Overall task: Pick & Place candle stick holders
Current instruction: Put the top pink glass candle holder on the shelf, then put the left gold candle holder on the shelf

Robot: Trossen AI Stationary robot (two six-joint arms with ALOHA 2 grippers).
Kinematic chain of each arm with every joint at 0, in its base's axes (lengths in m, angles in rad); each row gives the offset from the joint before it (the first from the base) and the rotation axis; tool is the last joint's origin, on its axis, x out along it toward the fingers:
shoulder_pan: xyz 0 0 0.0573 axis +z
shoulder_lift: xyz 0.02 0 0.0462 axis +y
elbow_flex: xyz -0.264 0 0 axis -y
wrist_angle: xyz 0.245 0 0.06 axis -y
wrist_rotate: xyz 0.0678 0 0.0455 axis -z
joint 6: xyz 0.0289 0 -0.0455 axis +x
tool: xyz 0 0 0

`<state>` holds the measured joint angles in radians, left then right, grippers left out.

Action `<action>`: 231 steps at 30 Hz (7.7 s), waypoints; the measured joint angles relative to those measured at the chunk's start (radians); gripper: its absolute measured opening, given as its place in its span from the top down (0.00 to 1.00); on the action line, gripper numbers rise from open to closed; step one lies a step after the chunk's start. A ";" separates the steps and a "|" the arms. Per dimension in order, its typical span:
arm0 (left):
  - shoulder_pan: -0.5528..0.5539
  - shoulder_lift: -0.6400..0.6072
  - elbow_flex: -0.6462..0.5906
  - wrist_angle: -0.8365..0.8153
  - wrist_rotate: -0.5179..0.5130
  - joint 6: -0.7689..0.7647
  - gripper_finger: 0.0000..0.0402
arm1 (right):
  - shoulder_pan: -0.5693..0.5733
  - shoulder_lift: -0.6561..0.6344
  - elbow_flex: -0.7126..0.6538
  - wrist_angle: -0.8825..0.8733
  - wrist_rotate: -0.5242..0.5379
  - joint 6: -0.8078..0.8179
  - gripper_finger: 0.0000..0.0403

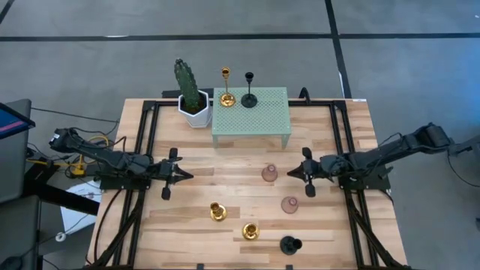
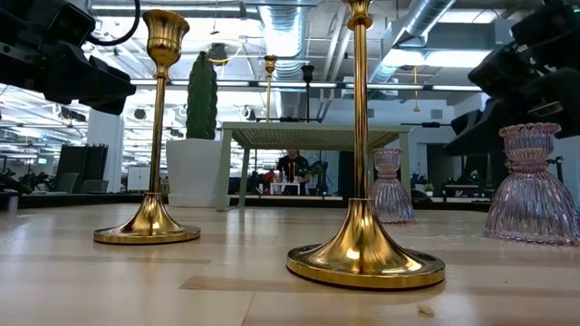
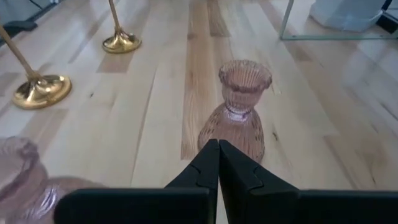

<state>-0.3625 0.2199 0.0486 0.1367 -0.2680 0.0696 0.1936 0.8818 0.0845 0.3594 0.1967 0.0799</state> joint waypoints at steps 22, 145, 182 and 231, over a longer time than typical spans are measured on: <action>0.000 0.000 0.000 0.003 0.000 0.000 0.98 | 0.000 0.390 0.025 0.416 0.121 0.061 0.45; 0.000 0.000 0.000 0.003 0.000 0.000 0.98 | -0.858 0.417 0.689 -0.073 -0.197 -0.072 0.69; 0.000 0.000 0.000 0.003 0.000 0.000 0.98 | -0.861 0.415 0.689 -0.058 -0.227 -0.087 0.45; 0.000 0.081 0.000 0.014 0.087 -0.123 0.98 | -0.253 -0.295 0.436 -0.759 -0.222 -0.072 1.00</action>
<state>-0.3626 0.3008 0.0490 0.1509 -0.1814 -0.0536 -0.0591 0.5866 0.5201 -0.3999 -0.0257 0.0083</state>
